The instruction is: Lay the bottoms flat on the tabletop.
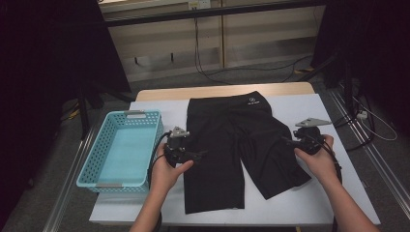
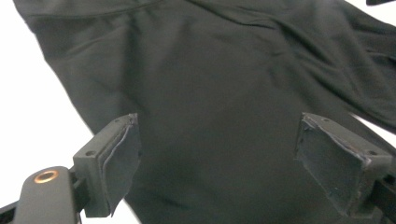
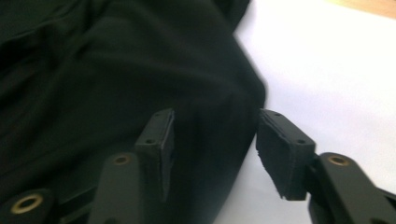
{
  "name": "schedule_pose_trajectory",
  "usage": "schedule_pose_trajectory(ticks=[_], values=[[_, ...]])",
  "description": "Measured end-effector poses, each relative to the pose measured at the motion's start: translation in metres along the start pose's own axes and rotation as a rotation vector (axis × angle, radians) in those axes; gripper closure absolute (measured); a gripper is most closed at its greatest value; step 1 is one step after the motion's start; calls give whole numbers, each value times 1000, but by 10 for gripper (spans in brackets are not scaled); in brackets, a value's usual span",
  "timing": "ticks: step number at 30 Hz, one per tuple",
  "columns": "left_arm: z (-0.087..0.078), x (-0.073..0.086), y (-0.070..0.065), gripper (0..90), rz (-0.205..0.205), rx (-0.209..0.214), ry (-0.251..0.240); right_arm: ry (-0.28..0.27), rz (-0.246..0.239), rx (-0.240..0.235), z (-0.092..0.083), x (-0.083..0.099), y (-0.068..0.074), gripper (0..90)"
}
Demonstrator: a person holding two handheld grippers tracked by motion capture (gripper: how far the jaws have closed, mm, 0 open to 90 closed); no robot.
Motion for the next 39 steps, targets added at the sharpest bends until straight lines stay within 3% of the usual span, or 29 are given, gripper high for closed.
schedule_pose_trajectory(ticks=[3,10,21,27,33,37,39], values=[[3,-3,-11,141,32,19,-4,-29,31,-53,-9,10,11,393],[10,-6,-40,128,93,83,12,-16,46,-55,-27,29,20,300],[23,-9,-79,101,144,179,5,-13,47,-46,-54,50,27,288],[31,-6,-100,95,169,223,16,-6,38,-43,-54,54,26,339],[37,-3,-112,93,198,235,26,-20,49,-41,-56,52,22,388],[39,-2,-116,94,216,236,26,-22,37,-27,-57,52,18,448],[38,-2,-116,95,209,236,22,-28,39,-31,-59,50,17,529]])
Point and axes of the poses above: each handheld gripper's, and its own axes: z roughly forward along the jaws, x roughly out of its underside, y roughly to its left, the point moved 10 cm from there along z, roughly forward along the jaws, and after that the axes turned 7 degrees about -x, right-handed, at the moved point
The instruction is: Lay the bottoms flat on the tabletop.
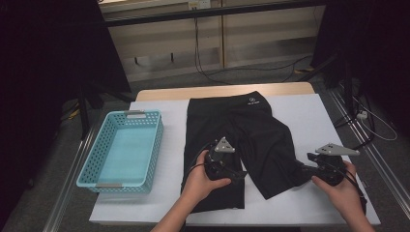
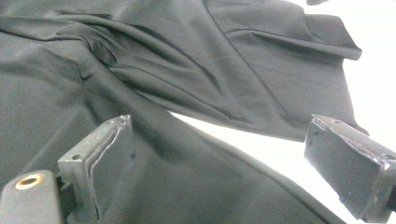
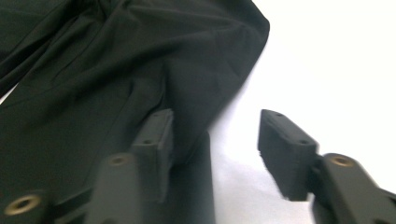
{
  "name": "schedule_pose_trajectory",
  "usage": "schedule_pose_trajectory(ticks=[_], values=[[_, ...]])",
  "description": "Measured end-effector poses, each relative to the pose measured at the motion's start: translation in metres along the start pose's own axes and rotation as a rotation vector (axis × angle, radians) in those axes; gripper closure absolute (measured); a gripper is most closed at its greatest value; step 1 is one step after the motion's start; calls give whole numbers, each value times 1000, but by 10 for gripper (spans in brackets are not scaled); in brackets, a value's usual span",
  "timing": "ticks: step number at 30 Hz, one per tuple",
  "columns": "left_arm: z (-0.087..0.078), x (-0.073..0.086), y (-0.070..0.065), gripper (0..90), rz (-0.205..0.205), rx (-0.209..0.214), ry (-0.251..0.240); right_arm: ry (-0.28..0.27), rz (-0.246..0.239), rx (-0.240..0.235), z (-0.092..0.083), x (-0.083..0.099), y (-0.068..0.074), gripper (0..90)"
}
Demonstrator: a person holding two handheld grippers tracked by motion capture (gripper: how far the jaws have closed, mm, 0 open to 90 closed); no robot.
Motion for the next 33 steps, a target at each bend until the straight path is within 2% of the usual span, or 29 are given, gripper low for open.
schedule_pose_trajectory(ticks=[4,8,21,25,29,30,33], values=[[-1,-2,1,97,3,-6,-12,-2,-2,-26,0,-1,4,605],[0,-4,-4,102,7,6,-17,30,-16,-52,5,2,11,651],[15,-4,-29,128,42,46,-13,86,-35,-52,21,10,17,692],[22,0,-37,144,61,54,13,100,-29,-40,25,13,15,713],[28,1,-47,151,88,66,24,107,-37,-47,26,13,16,818],[29,2,-48,152,108,69,31,105,-39,-49,27,12,16,842],[33,2,-55,163,104,84,25,92,-31,-59,27,11,15,885]])
Point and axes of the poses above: each handheld gripper's, and its own axes: z roughly forward along the jaws, x roughly out of its underside, y roughly to its left, the point moved 10 cm from there along z, roughly forward along the jaws, and after that the axes turned 7 degrees about -x, right-handed, at the moved point
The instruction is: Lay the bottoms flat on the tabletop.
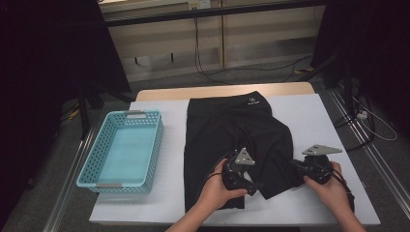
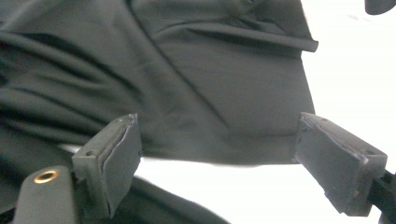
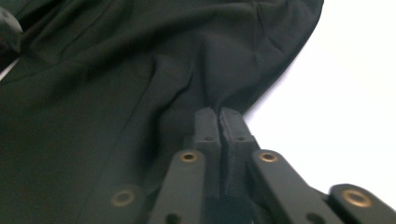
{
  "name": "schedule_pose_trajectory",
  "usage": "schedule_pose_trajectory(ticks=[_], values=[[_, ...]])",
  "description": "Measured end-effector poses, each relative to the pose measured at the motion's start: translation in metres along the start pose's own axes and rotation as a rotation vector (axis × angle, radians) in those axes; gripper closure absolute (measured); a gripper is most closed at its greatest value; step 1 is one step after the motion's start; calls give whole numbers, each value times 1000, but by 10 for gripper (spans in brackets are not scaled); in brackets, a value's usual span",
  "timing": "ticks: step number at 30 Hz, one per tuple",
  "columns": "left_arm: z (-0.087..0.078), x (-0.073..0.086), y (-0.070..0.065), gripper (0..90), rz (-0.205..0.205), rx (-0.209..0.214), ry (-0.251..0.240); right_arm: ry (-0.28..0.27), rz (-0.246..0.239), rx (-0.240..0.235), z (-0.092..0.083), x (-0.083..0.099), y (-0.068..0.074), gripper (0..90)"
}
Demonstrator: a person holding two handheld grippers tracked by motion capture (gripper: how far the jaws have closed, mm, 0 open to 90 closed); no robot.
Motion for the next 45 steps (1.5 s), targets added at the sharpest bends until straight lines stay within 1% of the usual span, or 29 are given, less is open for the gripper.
schedule_pose_trajectory(ticks=[1,2,3,5,6,7,8,9,12,13,14,15,16,17,19,20,21,25,26,27,29,31,34,35,36,38,41,44,45], values=[[1,0,-2,169,9,7,1,1,0,-1,0,0,0,887],[2,1,-2,176,24,4,8,-1,1,-1,-1,0,-1,888],[3,0,-4,185,20,3,0,-5,1,3,-2,-1,-2,889],[4,0,-7,203,24,15,1,-16,2,12,-5,-3,-4,889],[4,0,-7,216,38,17,11,-21,3,15,-6,-4,-5,888],[6,0,-9,220,35,18,3,-26,6,18,-7,-4,-5,887],[6,1,-10,230,41,24,9,-29,9,19,-7,-4,-6,886],[7,1,-10,258,53,26,14,-31,9,23,-8,-3,-7,885],[7,2,-12,305,60,32,18,-32,9,24,-8,-2,-8,883],[8,2,-11,323,72,28,17,-31,11,24,-8,-2,-8,882],[9,2,-13,335,70,34,16,-31,13,23,-8,-2,-8,882],[9,3,-14,363,80,40,18,-30,14,22,-7,-2,-8,882],[9,3,-15,374,83,31,20,-30,13,21,-7,-2,-8,882],[9,3,-14,392,100,26,19,-30,13,20,-7,-3,-7,881],[7,4,-14,463,109,31,36,-30,10,19,-6,-3,-7,877],[7,4,-14,512,98,37,38,-29,10,19,-6,-3,-6,876],[6,4,-14,539,100,35,43,-29,7,18,-5,-3,-6,876],[4,6,-13,636,140,35,55,-28,3,13,-5,-4,-4,878],[4,5,-12,674,136,37,50,-27,3,12,-5,-4,-4,878],[3,6,-11,712,138,42,61,-27,3,11,-5,-4,-3,878],[3,7,-14,841,109,74,61,-27,2,6,-5,-5,-2,879],[2,7,-15,881,126,78,76,-28,0,6,-5,-5,-1,878],[2,7,-15,896,116,76,92,-28,-5,4,-5,-6,0,877],[1,7,-15,898,125,77,99,-28,-3,4,-6,-6,0,877],[0,7,-16,899,112,83,98,-32,-8,4,-6,-6,-1,876],[-4,8,-15,899,106,98,108,-37,-5,6,-8,-7,-2,877],[-11,9,-14,899,79,120,95,-45,-6,5,-14,-7,-3,876],[-18,13,-10,898,71,129,97,-45,-13,14,-21,-6,-5,870],[-19,15,-9,898,59,130,102,-44,-18,19,-22,-6,-6,855]])
Point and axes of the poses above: each handheld gripper's, and its own axes: z roughly forward along the jaws, x roughly out of its underside, y roughly to its left, the point moved 10 cm from there along z, roughly forward along the jaws, and after that the axes turned 7 degrees about -x, right-handed, at the moved point
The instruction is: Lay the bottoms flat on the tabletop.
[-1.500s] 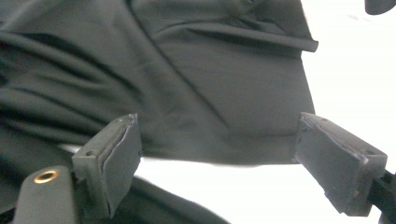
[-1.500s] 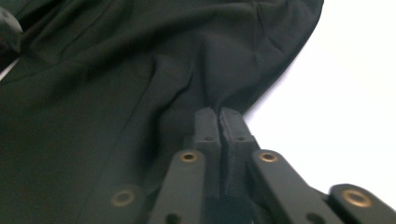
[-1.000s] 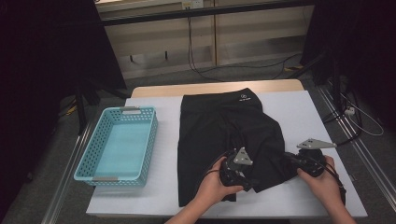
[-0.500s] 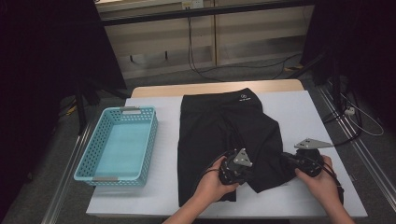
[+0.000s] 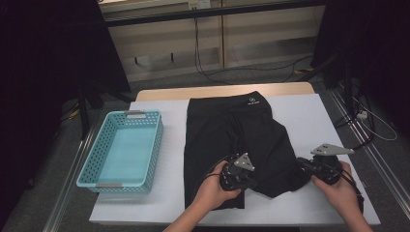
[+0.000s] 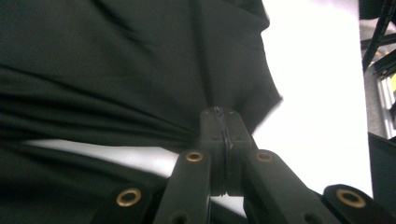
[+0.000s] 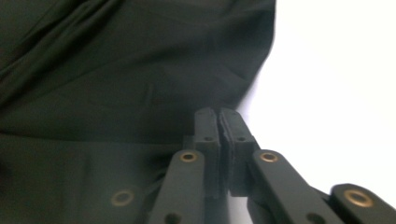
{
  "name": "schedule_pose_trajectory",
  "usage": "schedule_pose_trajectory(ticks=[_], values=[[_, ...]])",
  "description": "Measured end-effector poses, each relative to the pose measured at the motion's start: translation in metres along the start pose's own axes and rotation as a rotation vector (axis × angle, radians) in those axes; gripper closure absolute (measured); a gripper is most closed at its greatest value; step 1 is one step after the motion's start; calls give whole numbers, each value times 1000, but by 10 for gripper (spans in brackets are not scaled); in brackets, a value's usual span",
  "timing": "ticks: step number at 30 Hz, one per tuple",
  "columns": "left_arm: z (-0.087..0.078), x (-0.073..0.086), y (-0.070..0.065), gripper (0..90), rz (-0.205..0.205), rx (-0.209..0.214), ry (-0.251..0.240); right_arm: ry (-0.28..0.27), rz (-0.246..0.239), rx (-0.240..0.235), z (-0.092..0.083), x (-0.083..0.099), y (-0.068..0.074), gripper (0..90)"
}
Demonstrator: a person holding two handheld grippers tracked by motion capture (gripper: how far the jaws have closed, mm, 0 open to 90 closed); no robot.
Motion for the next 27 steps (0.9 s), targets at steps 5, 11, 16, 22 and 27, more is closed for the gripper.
schedule_pose_trajectory(ticks=[5,11,16,22,27], values=[[-2,5,3,896,-18,0,-3,3,8,10,-7,4,-2,813],[-4,3,4,892,-11,-5,-8,60,-18,-27,-10,13,6,761],[-2,3,3,891,-3,-3,-23,102,-19,-47,6,23,13,704],[-4,0,5,891,-4,-7,-41,89,18,-50,3,21,7,896],[-2,-6,6,891,-11,-17,-72,36,30,-2,-10,14,-8,895]])
Point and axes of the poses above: each handheld gripper's, and its own axes: z roughly forward along the jaws, x roughly out of its underside, y roughly to its left, the point moved 10 cm from there along z, roughly forward along the jaws, and after that the axes turned 7 degrees about -x, right-handed, at the moved point
